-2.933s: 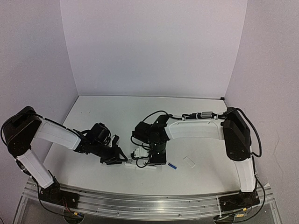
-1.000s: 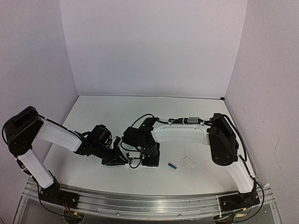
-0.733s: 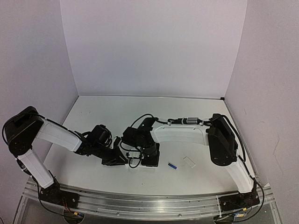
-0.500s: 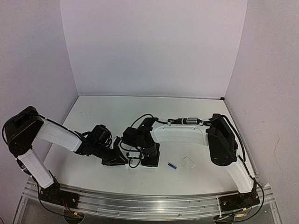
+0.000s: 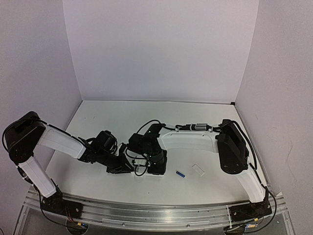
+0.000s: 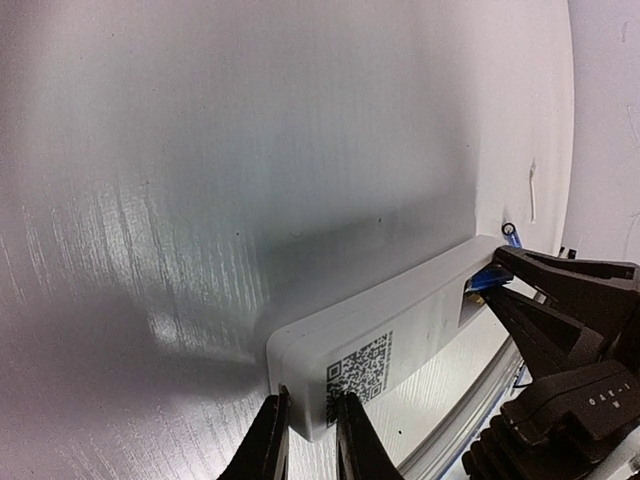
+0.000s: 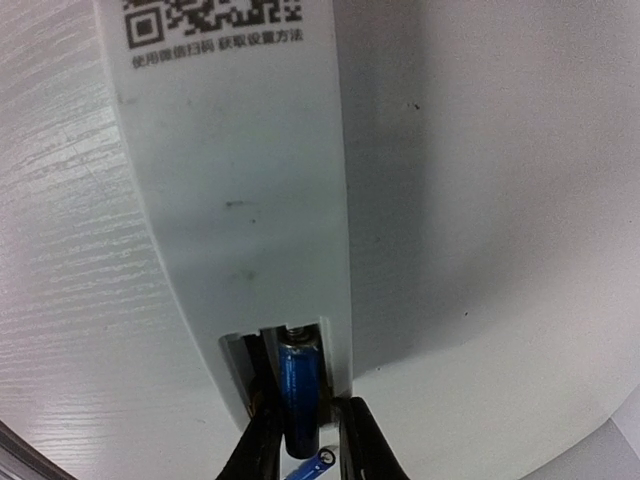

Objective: Load the batteries into the remote control

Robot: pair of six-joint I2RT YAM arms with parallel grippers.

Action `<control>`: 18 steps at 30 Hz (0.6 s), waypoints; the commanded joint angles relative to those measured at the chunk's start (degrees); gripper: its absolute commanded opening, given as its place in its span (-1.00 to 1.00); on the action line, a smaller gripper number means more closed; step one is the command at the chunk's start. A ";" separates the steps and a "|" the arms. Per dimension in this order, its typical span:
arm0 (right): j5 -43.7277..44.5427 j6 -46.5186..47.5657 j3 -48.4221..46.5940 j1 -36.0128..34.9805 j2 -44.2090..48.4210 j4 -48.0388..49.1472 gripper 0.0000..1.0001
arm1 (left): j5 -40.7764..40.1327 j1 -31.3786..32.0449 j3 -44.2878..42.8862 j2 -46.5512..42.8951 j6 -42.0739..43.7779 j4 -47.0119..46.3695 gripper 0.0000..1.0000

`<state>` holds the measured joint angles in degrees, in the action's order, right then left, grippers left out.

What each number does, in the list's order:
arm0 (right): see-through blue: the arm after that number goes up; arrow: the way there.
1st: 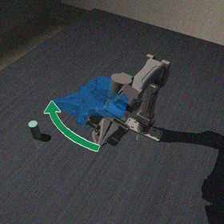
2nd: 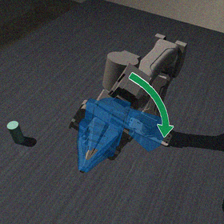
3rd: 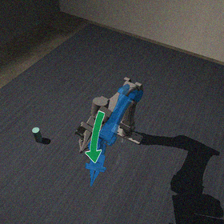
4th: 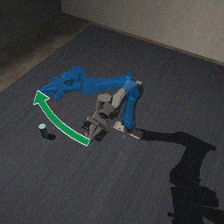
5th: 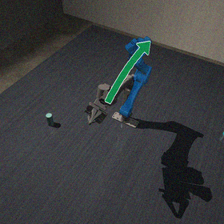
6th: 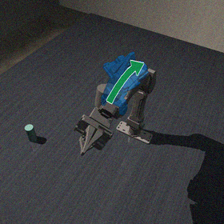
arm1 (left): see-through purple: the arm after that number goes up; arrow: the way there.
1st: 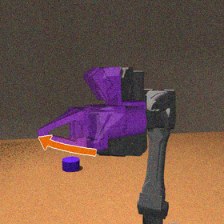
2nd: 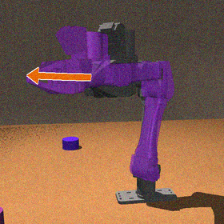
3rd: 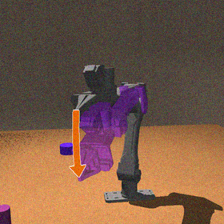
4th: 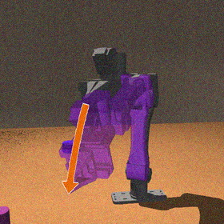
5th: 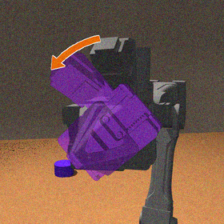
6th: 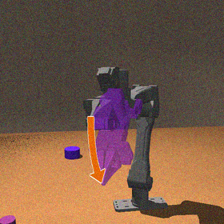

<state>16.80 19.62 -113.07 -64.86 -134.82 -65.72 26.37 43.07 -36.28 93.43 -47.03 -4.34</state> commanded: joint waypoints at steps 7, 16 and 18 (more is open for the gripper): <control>-2.52 0.48 2.15 0.06 2.22 1.28 -0.46 | -2.89 1.05 -1.40 2.30 -0.62 1.90 -0.68; -4.27 1.21 2.07 0.07 4.43 1.29 -0.39 | -3.48 1.05 -1.34 1.91 -0.87 2.56 -0.69; -4.22 1.43 2.09 0.07 5.06 1.31 -0.37 | -3.56 1.05 -1.33 1.83 -0.90 2.74 -0.69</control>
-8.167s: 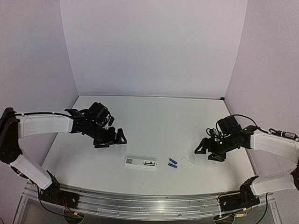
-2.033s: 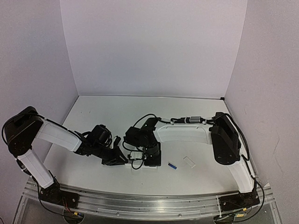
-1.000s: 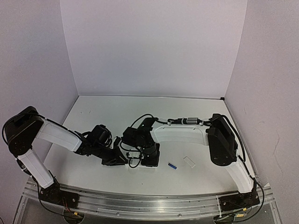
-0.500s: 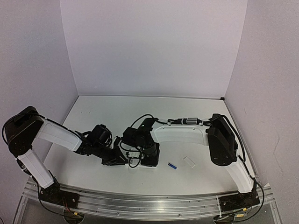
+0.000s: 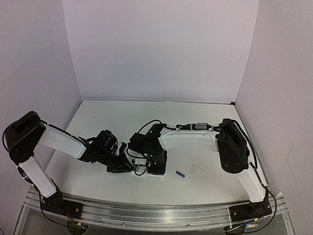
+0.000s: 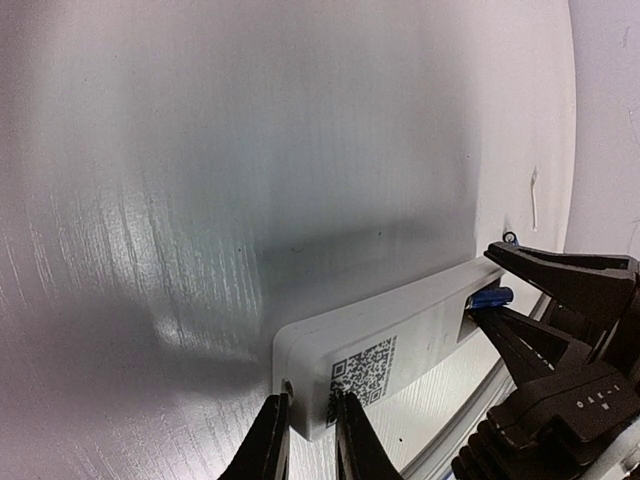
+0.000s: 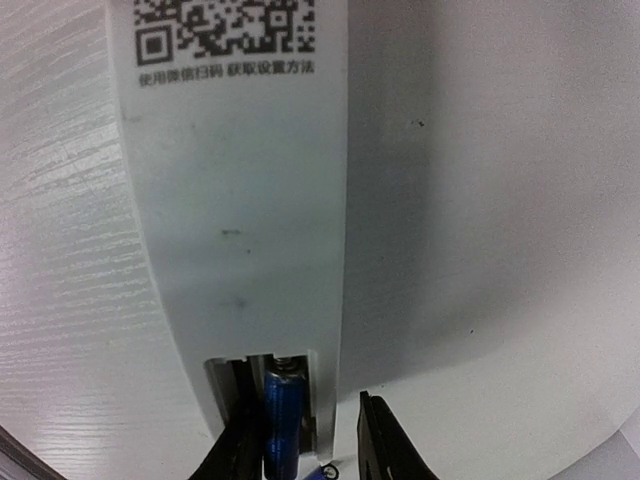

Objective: Load the batteries into the remote control

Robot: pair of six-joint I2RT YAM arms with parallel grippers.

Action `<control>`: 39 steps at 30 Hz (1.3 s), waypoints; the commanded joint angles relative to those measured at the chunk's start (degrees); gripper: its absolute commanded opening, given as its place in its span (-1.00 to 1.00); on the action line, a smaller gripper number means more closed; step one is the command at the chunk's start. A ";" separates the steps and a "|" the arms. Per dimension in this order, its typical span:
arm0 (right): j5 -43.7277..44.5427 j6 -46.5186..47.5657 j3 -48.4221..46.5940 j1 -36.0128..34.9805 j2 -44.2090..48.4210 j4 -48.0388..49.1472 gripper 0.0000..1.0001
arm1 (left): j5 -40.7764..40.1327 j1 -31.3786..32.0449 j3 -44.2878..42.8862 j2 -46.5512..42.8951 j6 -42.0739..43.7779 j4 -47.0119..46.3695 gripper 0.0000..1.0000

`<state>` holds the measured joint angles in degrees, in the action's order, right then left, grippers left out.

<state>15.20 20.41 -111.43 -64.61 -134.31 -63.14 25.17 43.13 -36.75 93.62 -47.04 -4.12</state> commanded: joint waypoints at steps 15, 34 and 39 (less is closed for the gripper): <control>-5.60 -2.57 1.32 -0.18 11.40 -0.98 -0.28 | -3.58 0.96 -0.55 0.95 -1.87 3.47 -0.70; -12.11 -50.42 27.70 4.03 28.98 18.00 -0.42 | -3.79 2.64 1.76 -1.71 -5.45 0.07 -0.70; -16.79 -58.85 32.73 6.45 28.99 27.70 -0.42 | -4.25 3.88 1.81 -1.70 -6.26 -0.36 -0.70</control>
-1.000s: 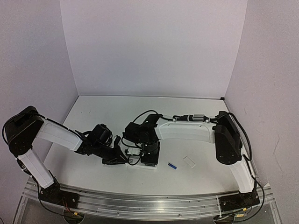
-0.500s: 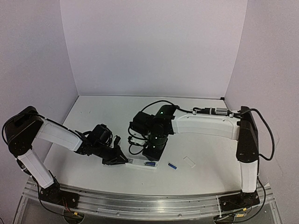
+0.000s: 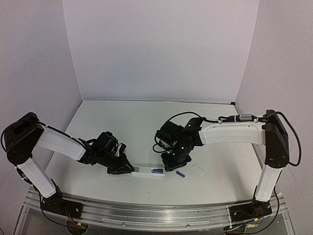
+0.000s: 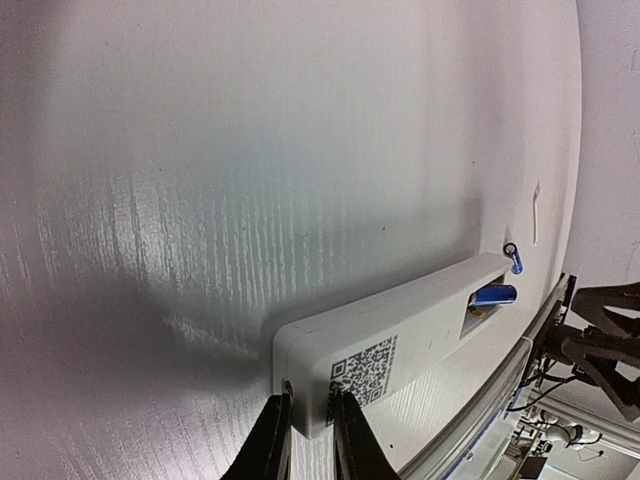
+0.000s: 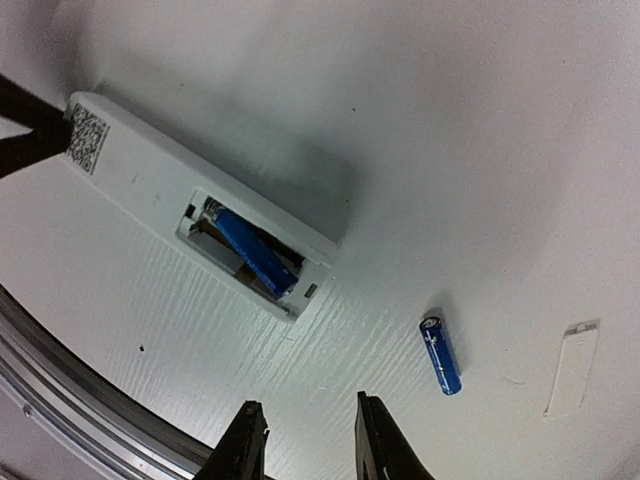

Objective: Load the batteries into the remote control

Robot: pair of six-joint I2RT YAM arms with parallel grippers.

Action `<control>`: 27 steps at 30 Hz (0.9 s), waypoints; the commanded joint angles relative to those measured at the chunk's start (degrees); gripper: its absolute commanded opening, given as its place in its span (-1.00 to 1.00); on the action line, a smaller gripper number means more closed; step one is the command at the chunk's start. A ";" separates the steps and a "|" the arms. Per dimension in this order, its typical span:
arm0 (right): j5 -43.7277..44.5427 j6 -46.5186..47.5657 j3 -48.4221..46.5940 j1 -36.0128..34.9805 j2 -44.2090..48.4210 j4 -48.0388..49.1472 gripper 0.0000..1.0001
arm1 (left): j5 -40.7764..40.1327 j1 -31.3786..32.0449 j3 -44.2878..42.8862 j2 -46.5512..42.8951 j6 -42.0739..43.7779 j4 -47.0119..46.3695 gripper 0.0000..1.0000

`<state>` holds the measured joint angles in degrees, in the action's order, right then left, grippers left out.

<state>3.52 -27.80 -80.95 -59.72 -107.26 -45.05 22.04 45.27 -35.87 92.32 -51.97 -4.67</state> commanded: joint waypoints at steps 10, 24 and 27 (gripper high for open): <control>-4.50 -13.80 1.05 2.16 -2.00 11.57 -0.57 | -2.28 2.92 0.24 1.31 -2.98 -0.01 -0.71; -2.92 -16.53 3.27 2.15 -3.04 11.39 -0.61 | -3.95 3.66 -0.38 1.59 -4.40 1.41 -0.72; -1.27 -16.64 3.75 2.20 -2.46 11.39 -0.61 | -4.19 3.80 -0.62 2.07 -4.49 1.45 -0.71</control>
<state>-0.23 -43.44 -77.78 -57.54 -110.89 -33.87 19.20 47.85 -35.99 92.27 -55.77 -5.10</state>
